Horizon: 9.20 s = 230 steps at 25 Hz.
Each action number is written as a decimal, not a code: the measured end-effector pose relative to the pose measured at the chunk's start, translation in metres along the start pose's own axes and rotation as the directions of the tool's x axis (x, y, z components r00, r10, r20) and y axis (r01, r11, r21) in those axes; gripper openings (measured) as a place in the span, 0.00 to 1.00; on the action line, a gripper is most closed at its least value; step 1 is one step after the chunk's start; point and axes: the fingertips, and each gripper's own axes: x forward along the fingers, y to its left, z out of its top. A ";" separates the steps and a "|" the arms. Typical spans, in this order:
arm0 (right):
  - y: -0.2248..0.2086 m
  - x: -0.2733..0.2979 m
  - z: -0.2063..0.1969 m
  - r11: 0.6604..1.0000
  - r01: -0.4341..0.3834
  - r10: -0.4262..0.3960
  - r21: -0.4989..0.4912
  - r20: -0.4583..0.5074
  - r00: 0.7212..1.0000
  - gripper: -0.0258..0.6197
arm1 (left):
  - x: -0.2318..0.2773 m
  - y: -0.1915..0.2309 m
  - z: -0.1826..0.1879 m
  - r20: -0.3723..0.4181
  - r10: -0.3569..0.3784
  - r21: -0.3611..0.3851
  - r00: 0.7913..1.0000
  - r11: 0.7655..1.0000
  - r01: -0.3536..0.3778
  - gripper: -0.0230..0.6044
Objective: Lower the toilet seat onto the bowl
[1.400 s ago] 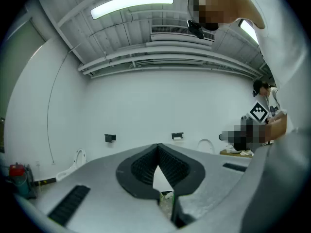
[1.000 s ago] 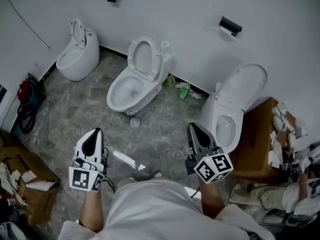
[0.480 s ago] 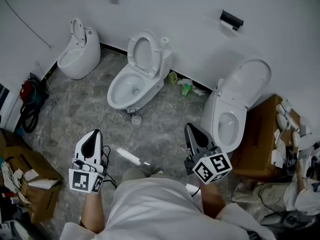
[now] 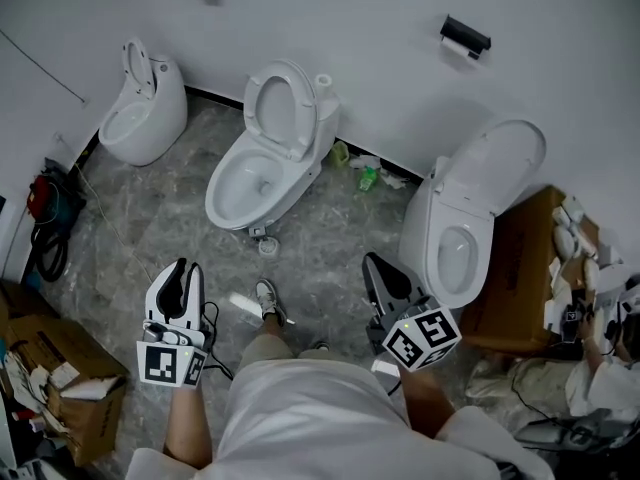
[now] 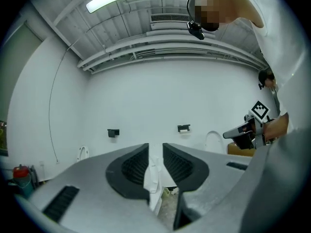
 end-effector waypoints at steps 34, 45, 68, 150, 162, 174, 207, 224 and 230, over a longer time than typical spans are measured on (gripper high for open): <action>-0.131 0.313 0.032 0.994 0.093 -0.084 0.052 -0.156 0.984 0.04 | 0.538 0.145 -0.141 -0.437 -0.335 0.422 0.835 0.743 0.519 0.58; -0.183 0.323 -0.013 0.989 0.087 -0.053 0.121 -0.260 0.964 0.04 | 0.656 0.133 -0.237 -0.669 -0.244 0.536 0.702 0.496 0.683 0.58; -0.239 0.339 -0.061 0.974 0.047 0.023 0.223 -0.305 0.952 0.04 | 0.737 0.124 -0.304 -0.798 0.003 0.597 0.603 0.139 0.790 0.58; 0.032 0.335 -0.154 0.977 -0.147 0.204 0.152 -0.492 0.846 0.04 | 0.321 0.198 -0.415 -0.772 -0.059 0.338 0.633 0.806 0.486 0.54; 0.025 0.338 -0.166 0.977 -0.136 0.203 0.165 -0.520 0.830 0.04 | 0.294 0.203 -0.446 -0.833 -0.074 0.259 0.548 0.823 0.505 0.54; 0.024 0.340 -0.199 0.976 -0.136 0.212 0.172 -0.588 0.781 0.04 | 0.262 0.207 -0.497 -0.862 -0.102 0.166 0.497 0.869 0.466 0.54; -0.012 0.352 -0.313 0.966 -0.110 0.247 0.234 -0.707 0.663 0.04 | 0.208 0.214 -0.709 -0.975 -0.063 0.039 0.213 0.895 0.444 0.50; 0.004 0.395 -0.252 0.959 -0.201 0.282 0.199 -0.624 0.729 0.04 | 0.196 0.234 -0.635 -0.939 -0.106 -0.018 0.327 0.965 0.262 0.32; 0.027 0.402 -0.185 0.961 -0.239 0.276 0.141 -0.566 0.777 0.04 | 0.197 0.245 -0.562 -0.888 -0.106 -0.095 0.447 0.994 0.047 0.06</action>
